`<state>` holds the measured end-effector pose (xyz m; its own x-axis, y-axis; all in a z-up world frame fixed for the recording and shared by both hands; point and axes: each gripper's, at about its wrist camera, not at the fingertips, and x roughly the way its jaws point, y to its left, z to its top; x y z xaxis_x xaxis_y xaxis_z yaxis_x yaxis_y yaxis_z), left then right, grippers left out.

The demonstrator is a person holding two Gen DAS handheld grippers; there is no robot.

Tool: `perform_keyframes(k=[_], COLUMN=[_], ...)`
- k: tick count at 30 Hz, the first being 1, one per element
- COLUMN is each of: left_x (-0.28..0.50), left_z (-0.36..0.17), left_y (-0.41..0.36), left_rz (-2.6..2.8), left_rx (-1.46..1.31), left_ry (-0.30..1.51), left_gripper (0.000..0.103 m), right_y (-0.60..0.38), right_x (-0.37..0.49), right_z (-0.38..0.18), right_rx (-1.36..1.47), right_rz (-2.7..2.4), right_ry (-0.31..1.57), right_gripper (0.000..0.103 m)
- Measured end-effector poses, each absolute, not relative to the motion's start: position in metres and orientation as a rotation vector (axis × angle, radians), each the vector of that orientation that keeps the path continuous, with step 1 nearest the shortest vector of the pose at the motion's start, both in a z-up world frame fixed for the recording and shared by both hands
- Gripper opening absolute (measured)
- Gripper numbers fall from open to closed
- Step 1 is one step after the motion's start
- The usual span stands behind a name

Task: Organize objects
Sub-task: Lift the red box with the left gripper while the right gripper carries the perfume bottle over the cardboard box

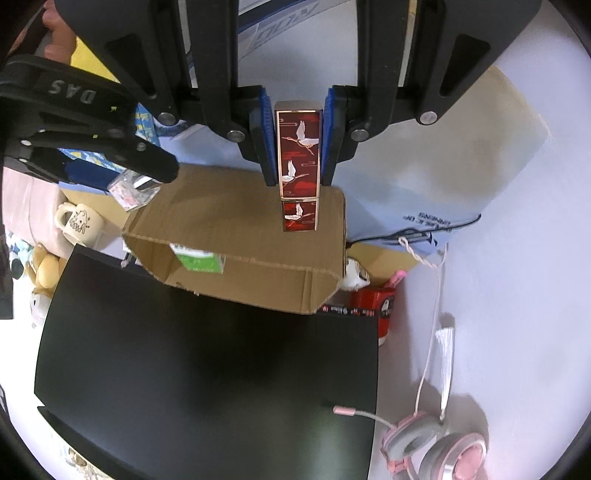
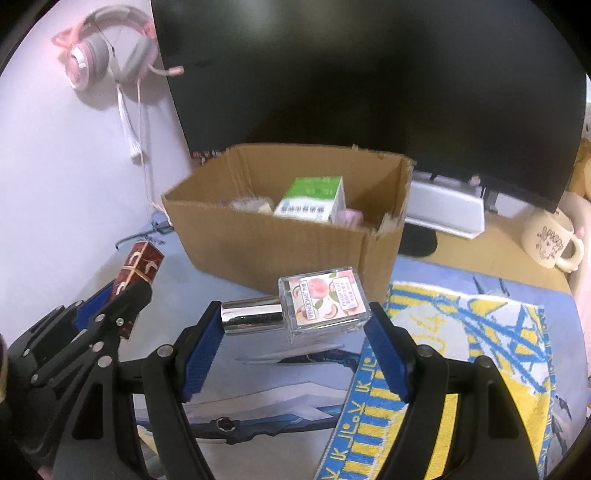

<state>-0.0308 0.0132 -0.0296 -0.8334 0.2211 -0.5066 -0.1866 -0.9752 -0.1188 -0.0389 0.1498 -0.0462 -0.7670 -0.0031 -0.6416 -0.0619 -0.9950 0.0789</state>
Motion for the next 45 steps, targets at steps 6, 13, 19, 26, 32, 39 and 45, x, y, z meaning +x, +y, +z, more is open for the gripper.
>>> perform_keyframes(k=[6,13,19,26,32,39,45], left_x=[-0.033,-0.043,-0.055,-0.072,-0.089,-0.112,-0.124], left_z=[-0.008,0.014,0.031,0.062,0.072,0.073,0.074], left_y=[0.021,0.028,0.035,0.039,0.038,0.03,0.022], left_rz=[2.846,2.823,2.823,2.836,2.846,2.846,2.822], left_rx=[-0.723,-0.681,-0.658,-0.61,-0.564,-0.594,-0.571], left_ry=[-0.051,-0.047,-0.038,-0.101,-0.074,-0.023,-0.029], left_gripper=[0.02,0.02,0.02,0.02,0.02,0.02,0.02], right_y=[0.17,0.182,0.186,0.185,0.186,0.19,0.188], right_x=[-0.03,-0.024,-0.035,-0.053,-0.063,-0.082,-0.092], right_z=[-0.026,-0.002,0.016,0.034,0.043,0.038,0.032], right_rx=[-0.985,-0.89,-0.838,-0.816,-0.785,-0.818,-0.847], right_rz=[2.933,2.967,2.994,2.97,2.971,2.953,2.923], right_ry=[0.23,0.226,0.227,0.18,0.138,0.158,0.148], right_gripper=[0.081,0.081,0.081,0.081,0.081,0.081,0.081])
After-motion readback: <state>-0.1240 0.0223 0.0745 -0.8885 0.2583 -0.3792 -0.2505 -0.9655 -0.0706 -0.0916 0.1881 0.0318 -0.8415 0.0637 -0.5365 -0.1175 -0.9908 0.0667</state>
